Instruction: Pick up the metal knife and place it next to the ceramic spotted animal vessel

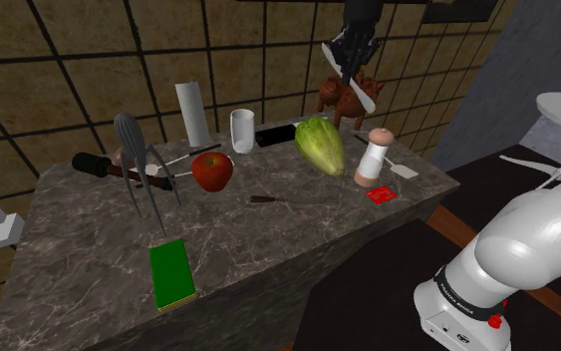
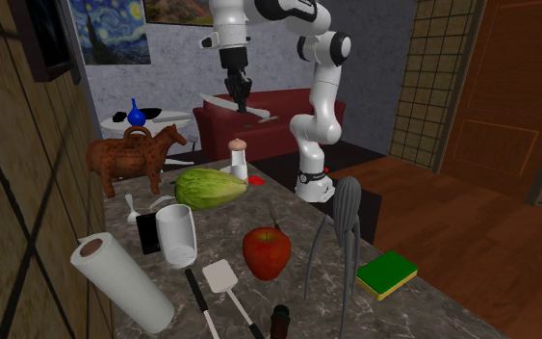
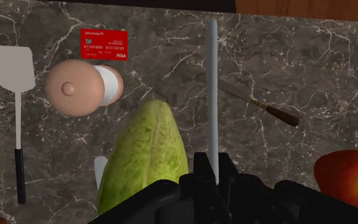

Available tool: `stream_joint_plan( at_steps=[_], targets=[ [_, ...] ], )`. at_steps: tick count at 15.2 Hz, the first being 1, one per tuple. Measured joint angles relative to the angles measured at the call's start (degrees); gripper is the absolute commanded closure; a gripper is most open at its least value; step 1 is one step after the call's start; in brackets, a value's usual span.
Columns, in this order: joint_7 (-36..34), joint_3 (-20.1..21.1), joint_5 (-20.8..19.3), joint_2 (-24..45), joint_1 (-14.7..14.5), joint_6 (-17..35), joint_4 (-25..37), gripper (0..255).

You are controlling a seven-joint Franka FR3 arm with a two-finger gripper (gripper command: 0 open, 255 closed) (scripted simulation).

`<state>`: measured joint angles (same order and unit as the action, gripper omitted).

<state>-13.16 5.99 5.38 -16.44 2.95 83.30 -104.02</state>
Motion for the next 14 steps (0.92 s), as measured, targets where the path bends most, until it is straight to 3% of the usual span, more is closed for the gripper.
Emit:
stream_joint_plan(
  at_steps=[14],
  targets=[
    [19.78, -13.39, -6.07, -5.00, 6.84, -2.01, -3.90, 255]
  ],
)
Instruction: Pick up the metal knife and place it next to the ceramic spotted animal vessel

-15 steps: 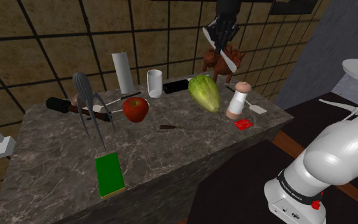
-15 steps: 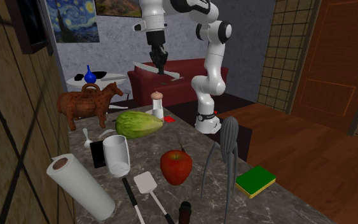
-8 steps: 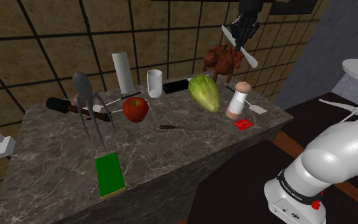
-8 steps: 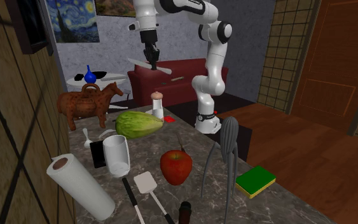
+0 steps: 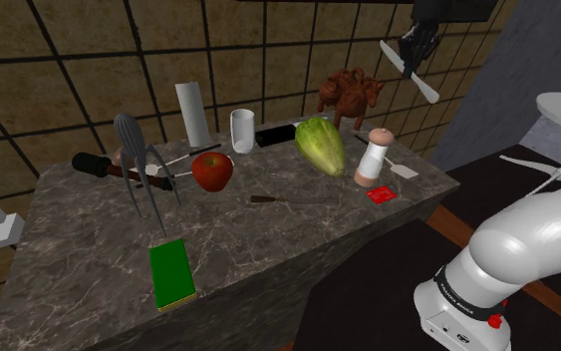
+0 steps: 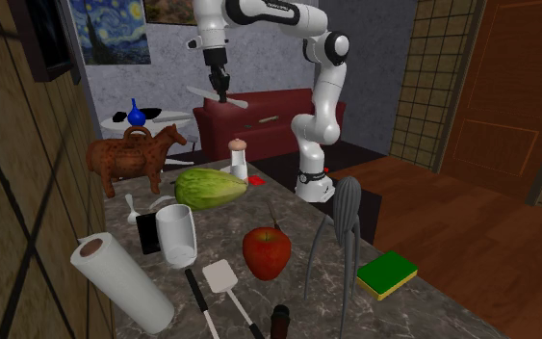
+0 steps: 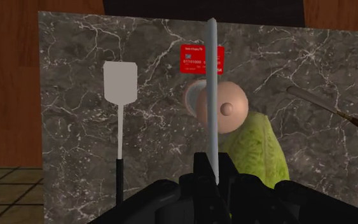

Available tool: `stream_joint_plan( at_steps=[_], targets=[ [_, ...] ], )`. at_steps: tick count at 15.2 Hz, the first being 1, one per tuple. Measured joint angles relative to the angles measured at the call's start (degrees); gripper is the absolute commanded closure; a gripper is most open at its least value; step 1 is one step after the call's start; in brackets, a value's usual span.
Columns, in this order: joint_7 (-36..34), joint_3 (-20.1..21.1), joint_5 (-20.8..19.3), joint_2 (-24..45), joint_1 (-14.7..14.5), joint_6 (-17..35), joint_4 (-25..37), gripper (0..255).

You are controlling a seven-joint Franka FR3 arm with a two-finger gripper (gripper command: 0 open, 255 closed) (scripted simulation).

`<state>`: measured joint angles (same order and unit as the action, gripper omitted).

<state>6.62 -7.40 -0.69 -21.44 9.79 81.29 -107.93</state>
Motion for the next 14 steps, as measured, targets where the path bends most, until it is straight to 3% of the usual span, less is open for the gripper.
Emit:
stream_joint_plan(
  at_steps=[4, 14],
  targets=[
    [5.75, -3.95, -1.84, 0.74, 1.85, -0.49, 1.31, 255],
    [6.99, -4.99, -2.66, -0.93, 2.50, 6.30, -7.15, 255]
  ],
)
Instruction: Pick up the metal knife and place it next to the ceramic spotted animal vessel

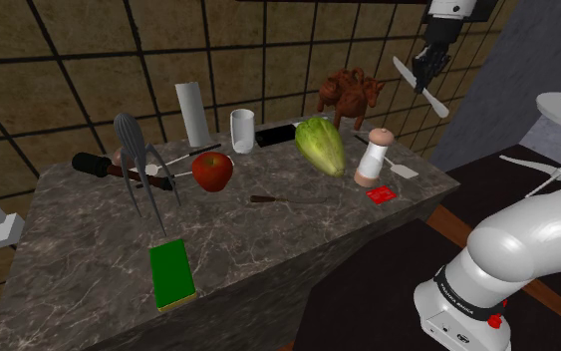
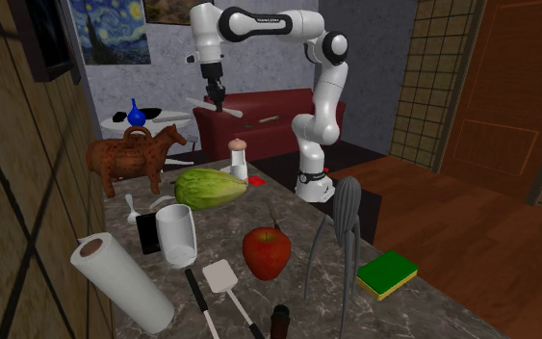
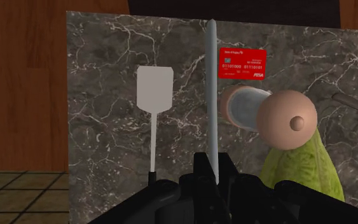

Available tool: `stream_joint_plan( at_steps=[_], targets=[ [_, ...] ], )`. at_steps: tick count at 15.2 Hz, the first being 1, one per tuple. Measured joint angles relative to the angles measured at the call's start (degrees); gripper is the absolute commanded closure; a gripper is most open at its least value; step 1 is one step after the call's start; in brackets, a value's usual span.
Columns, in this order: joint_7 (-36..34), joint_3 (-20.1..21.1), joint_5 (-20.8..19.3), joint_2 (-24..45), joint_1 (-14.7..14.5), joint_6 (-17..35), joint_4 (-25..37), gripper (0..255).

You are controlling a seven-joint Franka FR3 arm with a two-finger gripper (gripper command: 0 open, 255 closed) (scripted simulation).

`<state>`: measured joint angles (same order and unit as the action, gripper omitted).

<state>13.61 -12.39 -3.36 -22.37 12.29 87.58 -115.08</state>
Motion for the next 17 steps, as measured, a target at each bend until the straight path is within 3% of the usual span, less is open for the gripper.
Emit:
stream_joint_plan(
  at_steps=[17],
  targets=[
    [0.04, -0.67, -0.55, -0.70, 0.39, 13.12, -13.81, 255]
  ],
)
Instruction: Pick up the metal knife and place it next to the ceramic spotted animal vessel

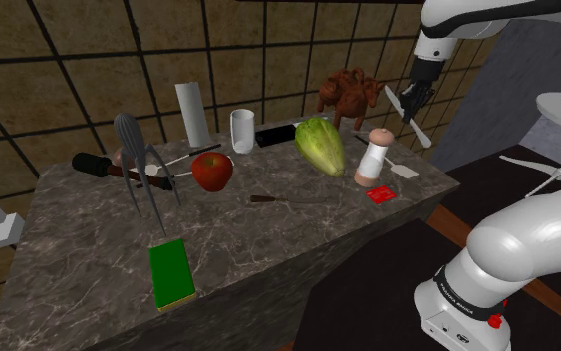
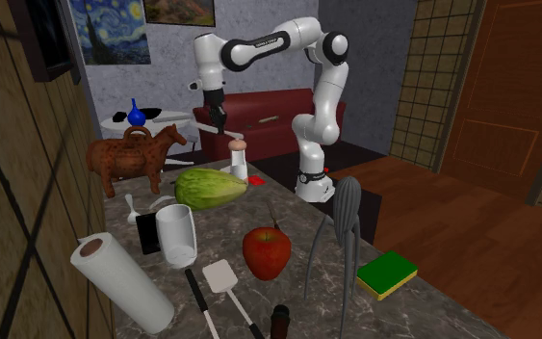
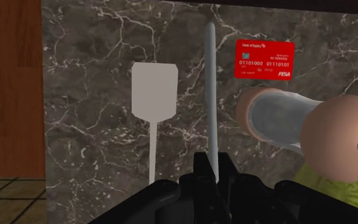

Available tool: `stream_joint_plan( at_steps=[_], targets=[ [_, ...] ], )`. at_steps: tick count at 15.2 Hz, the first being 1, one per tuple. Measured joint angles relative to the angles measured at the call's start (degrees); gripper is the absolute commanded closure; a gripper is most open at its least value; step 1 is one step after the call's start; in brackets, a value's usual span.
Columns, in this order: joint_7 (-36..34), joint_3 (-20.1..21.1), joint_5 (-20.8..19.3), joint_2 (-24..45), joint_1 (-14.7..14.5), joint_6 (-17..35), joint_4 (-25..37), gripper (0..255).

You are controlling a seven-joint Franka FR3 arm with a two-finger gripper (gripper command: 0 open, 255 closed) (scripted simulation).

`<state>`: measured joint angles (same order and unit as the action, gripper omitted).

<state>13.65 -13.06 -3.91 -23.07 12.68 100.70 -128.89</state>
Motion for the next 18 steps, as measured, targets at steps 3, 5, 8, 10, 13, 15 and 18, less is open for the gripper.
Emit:
stream_joint_plan(
  at_steps=[3, 5, 8, 10, 13, 15, 18],
  targets=[
    [-0.03, -0.11, 0.00, 0.40, 0.00, 2.37, -1.97, 255],
    [0.03, -0.22, -0.07, 0.52, 0.05, 3.82, -3.30, 255],
    [0.05, -0.38, -0.05, 1.11, 0.04, 6.29, -5.19, 255],
    [0.10, -0.49, -0.07, 1.51, 0.05, 7.92, -6.44, 255],
    [0.36, -0.80, -0.11, 2.23, 0.14, 10.37, -8.15, 255],
    [0.31, -0.84, -0.08, 2.61, 0.10, 11.97, -9.39, 255],
    [0.48, -1.07, -0.01, 3.69, 0.08, 14.48, -10.83, 255]
  ],
)
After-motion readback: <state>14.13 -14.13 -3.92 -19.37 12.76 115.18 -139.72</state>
